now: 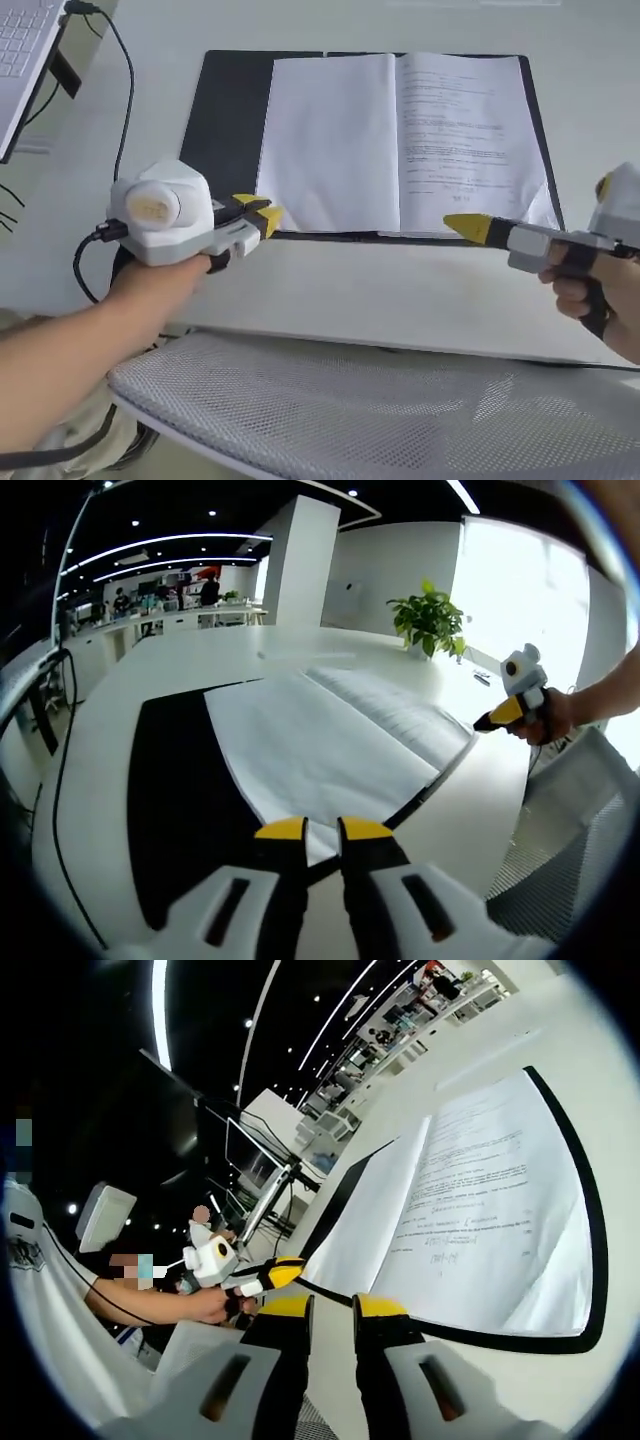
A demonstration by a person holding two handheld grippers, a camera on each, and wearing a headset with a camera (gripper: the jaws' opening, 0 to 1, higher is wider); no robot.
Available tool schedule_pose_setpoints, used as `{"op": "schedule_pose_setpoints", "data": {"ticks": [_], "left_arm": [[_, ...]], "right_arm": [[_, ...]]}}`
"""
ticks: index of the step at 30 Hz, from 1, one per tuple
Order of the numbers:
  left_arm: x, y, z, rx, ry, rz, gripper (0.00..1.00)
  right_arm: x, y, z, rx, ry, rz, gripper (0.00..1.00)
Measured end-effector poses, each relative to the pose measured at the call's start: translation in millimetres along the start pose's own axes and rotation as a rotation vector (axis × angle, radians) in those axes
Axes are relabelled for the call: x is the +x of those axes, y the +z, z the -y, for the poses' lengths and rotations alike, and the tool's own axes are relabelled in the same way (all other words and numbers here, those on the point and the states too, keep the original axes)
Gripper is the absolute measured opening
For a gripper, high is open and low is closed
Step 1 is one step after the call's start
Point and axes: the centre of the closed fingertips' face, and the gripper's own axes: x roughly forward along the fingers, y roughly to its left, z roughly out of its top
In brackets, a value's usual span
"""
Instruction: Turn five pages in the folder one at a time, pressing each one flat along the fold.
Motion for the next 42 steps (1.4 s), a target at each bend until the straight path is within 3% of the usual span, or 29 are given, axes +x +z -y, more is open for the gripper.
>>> {"op": "schedule_pose_setpoints", "data": {"ticks": [9,11,18,25,27,30,37,42], "left_arm": [[-25.8,14.1,10.4,-0.06,-0.019,0.018,0.21],[-31.2,15.6,12.0,-0.08,-0.022,0.019,0.22],[-45.8,19.7,18.0,-0.078,-0.025,0.015,0.26],[-67.8,28.5,31.7,-0.069,-0.04,0.031,0.29],[-74.1,33.3,35.3,-0.077,-0.045,0.053,0.31],[-81.4,34.4,37.2,-0.094,-0.03,0.041,0.33],[-93.5,38.8,43.2,-0.107,-0.023,0.059,0.39],[-97.0,38.1,42.3,-0.106,-0.022,0.049,0.4]], "right_arm": [[-39.2,3.3,6.3,-0.083,-0.129,0.043,0.41],[-46.0,2.8,3.7,-0.082,-0.138,0.06,0.45],[-65.6,3.2,-3.7,-0.08,-0.171,0.108,0.46],[-86.6,17.4,-14.8,-0.131,-0.213,0.171,0.48],[-91.6,19.3,-19.1,-0.144,-0.215,0.187,0.49],[-98.1,21.0,-22.3,-0.165,-0.235,0.216,0.5],[-101.1,15.0,-23.0,-0.179,-0.261,0.225,0.53],[-100.2,17.3,-25.2,-0.203,-0.264,0.213,0.54]]}}
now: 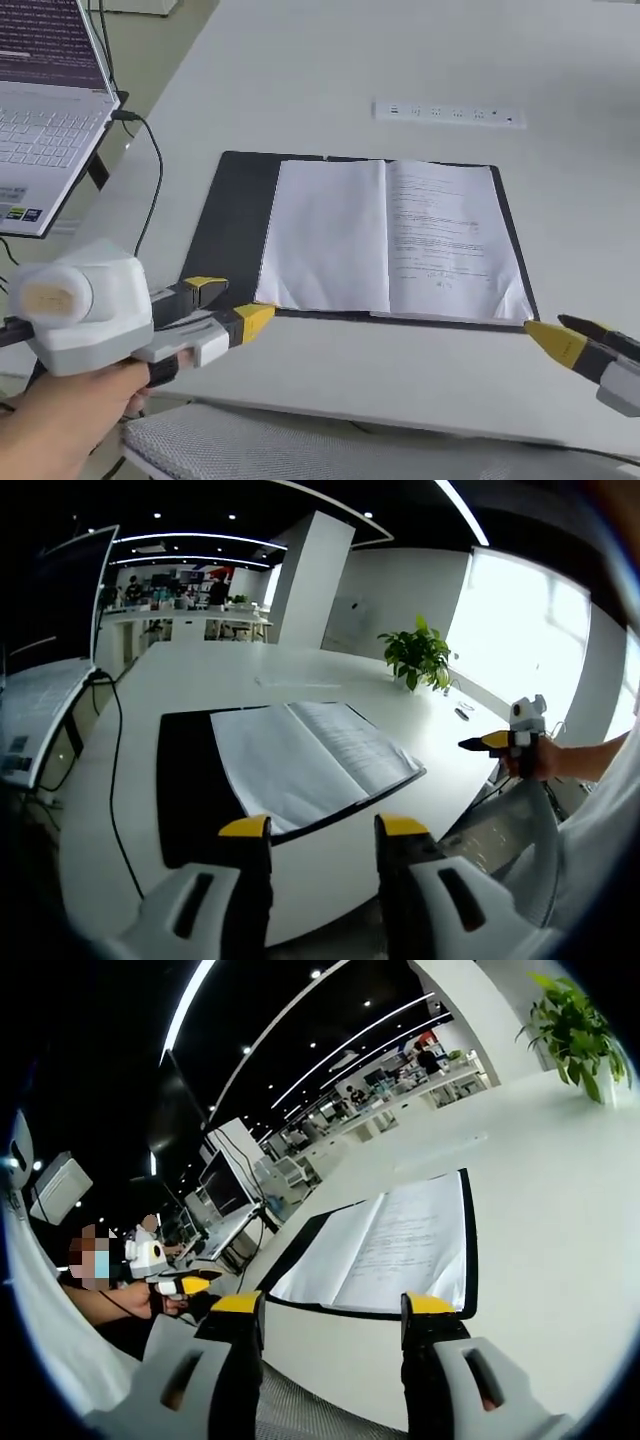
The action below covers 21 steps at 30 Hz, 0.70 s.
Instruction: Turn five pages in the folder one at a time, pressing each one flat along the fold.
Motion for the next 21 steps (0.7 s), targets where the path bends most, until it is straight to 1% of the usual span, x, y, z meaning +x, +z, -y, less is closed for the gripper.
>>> {"op": "schedule_pose_setpoints", "data": {"ticks": [5,7,10,14,17,20,21], "left_arm": [[-1.9,0.6,-0.6,0.0,-0.004,-0.005,0.41],[-2.5,1.0,-0.7,0.009,-0.003,-0.005,0.42],[-2.6,1.6,-1.0,0.009,-0.001,-0.009,0.43],[-0.3,2.7,-0.7,0.015,-0.005,-0.012,0.42],[6.4,4.4,2.8,0.024,-0.017,-0.022,0.41],[17.5,6.7,9.7,0.048,-0.039,-0.035,0.41],[23.5,7.0,13.3,0.058,-0.049,-0.047,0.41]], "right_arm": [[3.4,5.0,-1.9,-0.016,0.01,-0.008,0.53],[4.3,5.9,-1.9,-0.022,0.01,-0.011,0.53],[5.3,6.6,-1.7,-0.023,0.015,-0.014,0.53],[6.2,4.2,0.3,-0.024,0.013,-0.024,0.53],[6.7,1.9,2.0,-0.02,0.015,-0.029,0.53],[7.1,-1.7,4.5,-0.018,0.017,-0.038,0.52],[7.0,-2.9,5.1,-0.021,0.02,-0.043,0.52]]}}
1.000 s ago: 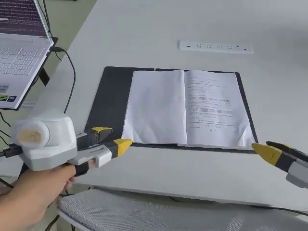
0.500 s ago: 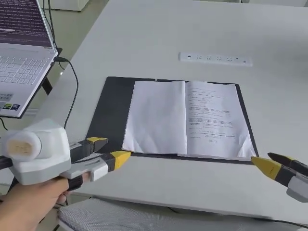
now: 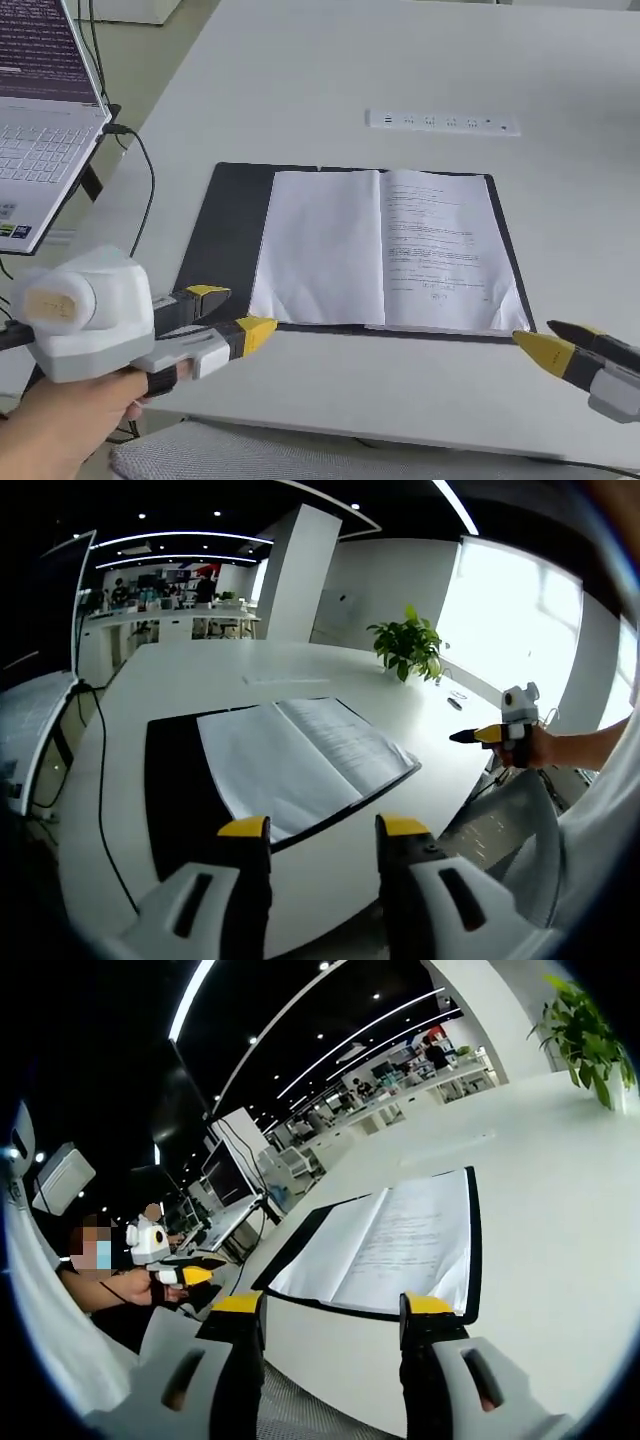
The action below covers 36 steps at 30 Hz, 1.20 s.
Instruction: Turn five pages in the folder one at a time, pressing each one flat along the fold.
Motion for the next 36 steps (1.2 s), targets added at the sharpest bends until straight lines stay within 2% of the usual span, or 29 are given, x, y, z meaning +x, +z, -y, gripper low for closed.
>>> {"op": "schedule_pose_setpoints", "data": {"ticks": [5,8,12,14,15,19,21,25,28,30,33,35,36], "left_arm": [[22.2,5.0,12.8,0.029,-0.035,-0.014,0.41],[43.4,4.8,19.5,0.044,-0.044,-0.027,0.41],[79.4,3.1,29.6,0.1,-0.044,-0.052,0.43],[100.4,6.6,35.5,0.126,-0.054,-0.036,0.44],[112.1,6.7,41.4,0.138,-0.059,-0.048,0.44],[142.3,9.6,57.1,0.179,-0.074,-0.04,0.46],[159.8,12.2,66.8,0.197,-0.076,-0.018,0.49],[195.4,8.2,85.4,0.217,-0.082,0.001,0.53],[218.5,1.2,96.9,0.242,-0.076,0.001,0.56],[229.3,-2.6,101.8,0.246,-0.061,-0.001,0.58],[242.0,-1.9,109.8,0.231,-0.051,0.043,0.64],[247.3,-2.9,113.1,0.248,-0.043,0.059,0.68],[254.9,-8.4,113.0,0.272,-0.021,0.051,0.69]], "right_arm": [[-0.7,-1.0,4.9,0.01,0.001,-0.004,0.52],[0.6,-0.7,9.3,0.009,0.001,-0.003,0.52],[5.8,-1.7,15.5,0.008,0.009,-0.01,0.52],[8.7,-2.0,18.6,0.013,0.018,-0.016,0.51],[10.0,-2.1,20.5,0.012,0.019,-0.016,0.51],[17.9,-0.2,30.2,0.012,0.027,-0.016,0.51],[21.5,0.6,36.8,0.015,0.025,-0.022,0.51],[26.8,5.3,51.6,0.028,0.016,-0.011,0.5],[30.4,8.8,64.6,0.041,0.009,-0.003,0.5],[32.1,8.7,72.9,0.05,0.002,-0.004,0.5],[33.3,6.6,81.2,0.055,0.003,-0.01,0.49],[33.4,5.3,86.4,0.063,0.003,-0.012,0.49],[33.3,5.0,88.9,0.067,0.002,-0.011,0.49]]}}
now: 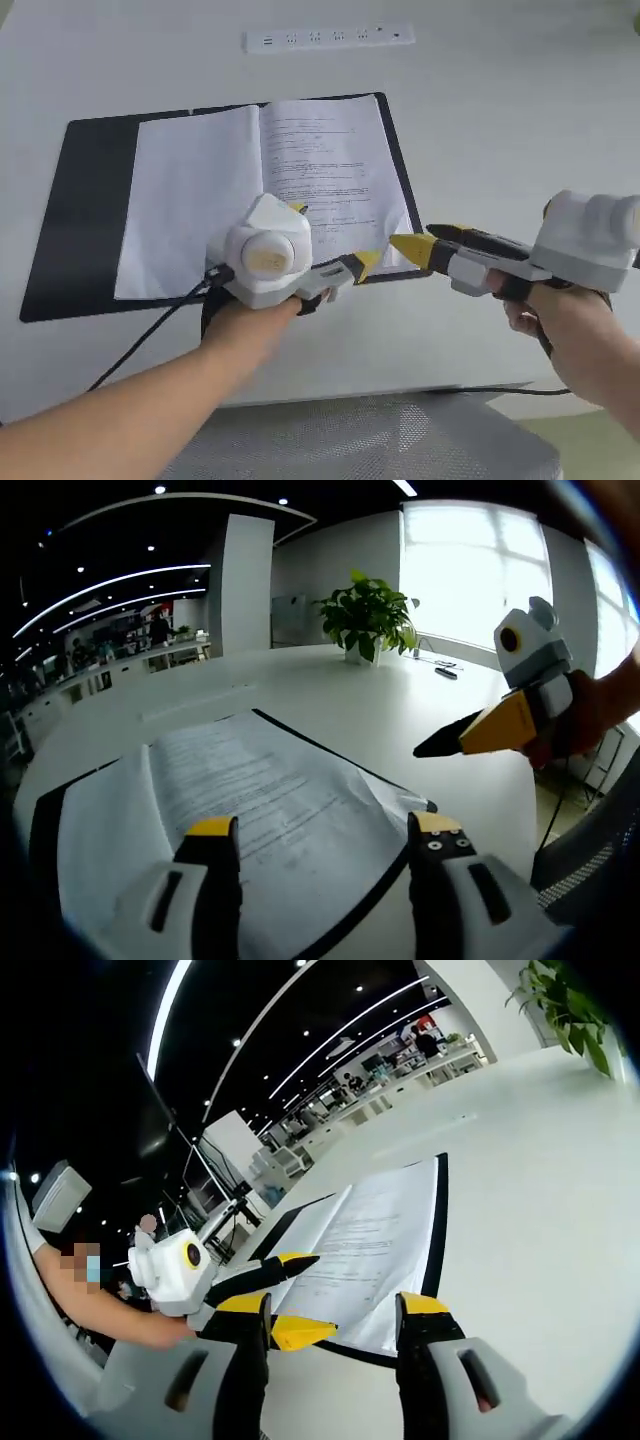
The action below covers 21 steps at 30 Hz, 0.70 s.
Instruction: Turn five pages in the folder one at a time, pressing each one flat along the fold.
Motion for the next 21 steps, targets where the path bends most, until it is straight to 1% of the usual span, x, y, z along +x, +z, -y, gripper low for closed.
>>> {"op": "schedule_pose_setpoints", "data": {"ticks": [1,3,4,6,7,8,9,10,11,13,14,18,21], "left_arm": [[2.6,-3.6,0.5,-0.001,0.008,-0.013,0.69],[6.8,-10.0,-3.9,-0.015,0.052,-0.023,0.71],[8.1,-15.0,-5.7,-0.026,0.07,-0.036,0.7],[8.5,-15.0,-10.0,0.012,0.104,-0.028,0.65],[8.8,-15.3,-10.2,-0.005,0.101,-0.026,0.64],[8.6,-15.0,-11.2,-0.026,0.111,-0.023,0.63],[8.7,-15.2,-11.7,-0.006,0.111,-0.027,0.62],[8.8,-15.3,-11.4,-0.001,0.108,-0.024,0.61],[9.1,-15.2,-11.5,-0.007,0.109,-0.023,0.6],[9.9,-15.5,-9.0,-0.005,0.095,-0.025,0.53],[10.7,-15.8,-7.2,-0.009,0.087,-0.026,0.51],[11.4,-16.1,-7.8,-0.012,0.085,-0.012,0.5],[12.0,-15.6,-7.2,-0.008,0.071,-0.01,0.45]], "right_arm": [[-0.2,-0.4,1.9,0.002,-0.002,-0.001,0.49],[-1.5,-0.7,5.9,0.012,-0.006,0.002,0.48],[-2.4,-0.6,6.4,0.018,-0.004,0.005,0.48],[-3.3,-0.5,6.5,0.021,-0.002,0.009,0.48],[-3.6,-1.1,6.1,0.021,0.001,0.008,0.48],[-3.8,-1.6,6.0,0.019,0.004,0.006,0.48],[-4.3,-2.5,6.2,0.019,0.005,0.003,0.48],[-4.4,-3.0,6.5,0.019,0.005,0.002,0.48],[-4.8,-3.2,6.6,0.018,0.007,0.003,0.48],[-4.4,-4.6,7.6,0.018,0.009,-0.001,0.47],[-4.2,-4.6,7.7,0.018,0.011,0.0,0.47],[-1.7,-6.6,8.8,0.023,0.016,-0.007,0.47],[0.6,-6.8,9.3,0.028,0.022,-0.01,0.47]]}}
